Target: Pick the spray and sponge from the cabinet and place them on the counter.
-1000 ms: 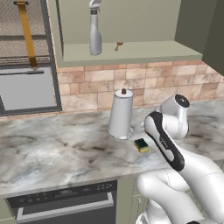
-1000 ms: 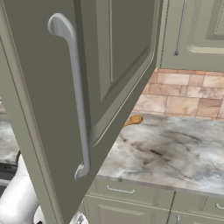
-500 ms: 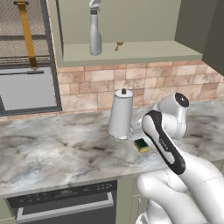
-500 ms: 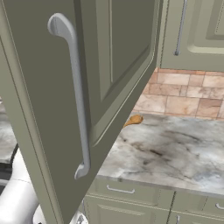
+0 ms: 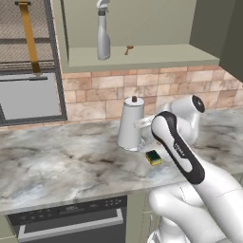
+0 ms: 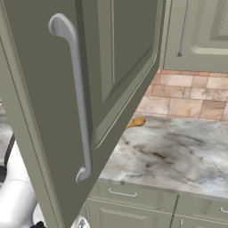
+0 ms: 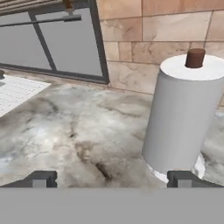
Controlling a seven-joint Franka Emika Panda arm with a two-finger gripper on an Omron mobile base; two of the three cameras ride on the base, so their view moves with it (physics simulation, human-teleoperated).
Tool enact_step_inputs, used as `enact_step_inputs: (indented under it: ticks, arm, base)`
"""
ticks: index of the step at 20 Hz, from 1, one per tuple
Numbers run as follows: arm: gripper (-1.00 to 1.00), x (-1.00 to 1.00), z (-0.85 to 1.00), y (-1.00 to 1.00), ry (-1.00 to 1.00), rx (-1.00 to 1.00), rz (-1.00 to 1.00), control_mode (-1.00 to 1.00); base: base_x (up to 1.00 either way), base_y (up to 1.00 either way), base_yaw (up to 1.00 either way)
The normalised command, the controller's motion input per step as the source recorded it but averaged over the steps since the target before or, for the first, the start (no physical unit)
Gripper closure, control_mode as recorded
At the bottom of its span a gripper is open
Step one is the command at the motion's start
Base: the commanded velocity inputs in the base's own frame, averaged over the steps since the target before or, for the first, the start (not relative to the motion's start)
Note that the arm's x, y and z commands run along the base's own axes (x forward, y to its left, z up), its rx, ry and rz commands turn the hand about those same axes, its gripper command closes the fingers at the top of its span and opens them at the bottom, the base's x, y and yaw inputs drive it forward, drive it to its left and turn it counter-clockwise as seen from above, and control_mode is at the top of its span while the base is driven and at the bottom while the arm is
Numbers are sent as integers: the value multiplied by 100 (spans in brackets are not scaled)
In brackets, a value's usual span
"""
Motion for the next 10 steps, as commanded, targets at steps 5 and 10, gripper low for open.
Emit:
enact_step_inputs:
  ticks: [5, 10]
  arm:
    - [-100, 1, 40, 39, -12, 11, 0, -100]
    - [-100, 0, 41, 34, -24, 0, 0, -100]
  base:
    - [0, 0, 0]
    - [0, 0, 0]
